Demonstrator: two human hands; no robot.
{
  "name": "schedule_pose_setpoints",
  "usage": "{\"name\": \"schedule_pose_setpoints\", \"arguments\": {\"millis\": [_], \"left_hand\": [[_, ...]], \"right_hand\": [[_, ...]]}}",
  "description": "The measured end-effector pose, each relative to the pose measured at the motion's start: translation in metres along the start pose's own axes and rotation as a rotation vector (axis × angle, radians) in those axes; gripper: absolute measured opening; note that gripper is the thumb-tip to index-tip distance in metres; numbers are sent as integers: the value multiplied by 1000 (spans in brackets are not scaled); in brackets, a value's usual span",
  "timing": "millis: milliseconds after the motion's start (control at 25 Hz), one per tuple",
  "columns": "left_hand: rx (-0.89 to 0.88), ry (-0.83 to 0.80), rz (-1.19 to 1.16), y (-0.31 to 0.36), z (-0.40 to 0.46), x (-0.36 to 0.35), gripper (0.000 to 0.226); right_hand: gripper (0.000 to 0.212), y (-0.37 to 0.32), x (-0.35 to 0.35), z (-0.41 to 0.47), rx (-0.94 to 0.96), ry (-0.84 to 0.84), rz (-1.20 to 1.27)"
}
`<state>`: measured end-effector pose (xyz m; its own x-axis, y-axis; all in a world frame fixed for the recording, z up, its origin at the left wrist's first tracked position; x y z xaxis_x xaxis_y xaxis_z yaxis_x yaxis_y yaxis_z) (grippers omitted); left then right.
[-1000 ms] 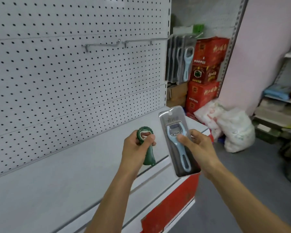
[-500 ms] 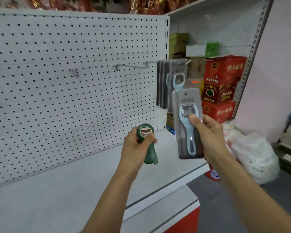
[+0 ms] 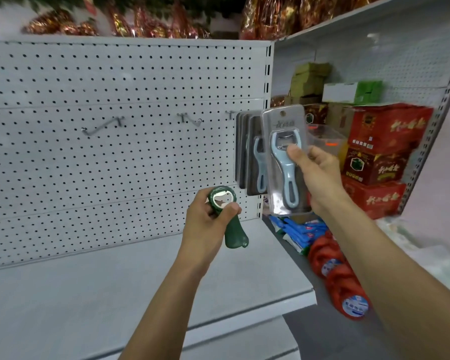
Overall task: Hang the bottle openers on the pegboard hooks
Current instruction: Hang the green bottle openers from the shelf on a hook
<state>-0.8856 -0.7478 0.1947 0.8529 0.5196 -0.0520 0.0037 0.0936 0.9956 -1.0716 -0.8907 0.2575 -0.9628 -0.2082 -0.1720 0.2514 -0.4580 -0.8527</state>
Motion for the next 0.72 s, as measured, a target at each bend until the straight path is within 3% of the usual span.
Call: {"name": "schedule_pose_setpoints", "arguments": {"millis": [280, 560, 640, 720], "left_hand": [[-53, 121, 21, 14, 1, 9, 32], [-80, 139, 35, 24, 4, 17, 30], [-90, 146, 48, 28, 5, 21, 30], [-100, 151, 59, 32, 6, 25, 31]], "right_hand": [[16, 33, -12, 6, -100, -54, 17], [30, 54, -15, 16, -100, -14, -40], [44, 49, -9, 10, 14, 49, -189], [48, 24, -7, -12, 270, 134, -359]]}}
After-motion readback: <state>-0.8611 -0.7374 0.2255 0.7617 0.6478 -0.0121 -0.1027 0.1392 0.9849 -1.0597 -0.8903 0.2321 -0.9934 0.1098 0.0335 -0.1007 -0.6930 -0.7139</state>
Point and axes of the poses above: each hand's wrist, its own z-axis towards the middle knuckle, its own x-axis out of the back of the hand, y = z × x, the point moved 10 cm from there along z, towards the middle knuckle, and after that the axes turned 10 degrees about x, right-handed, at the moved point
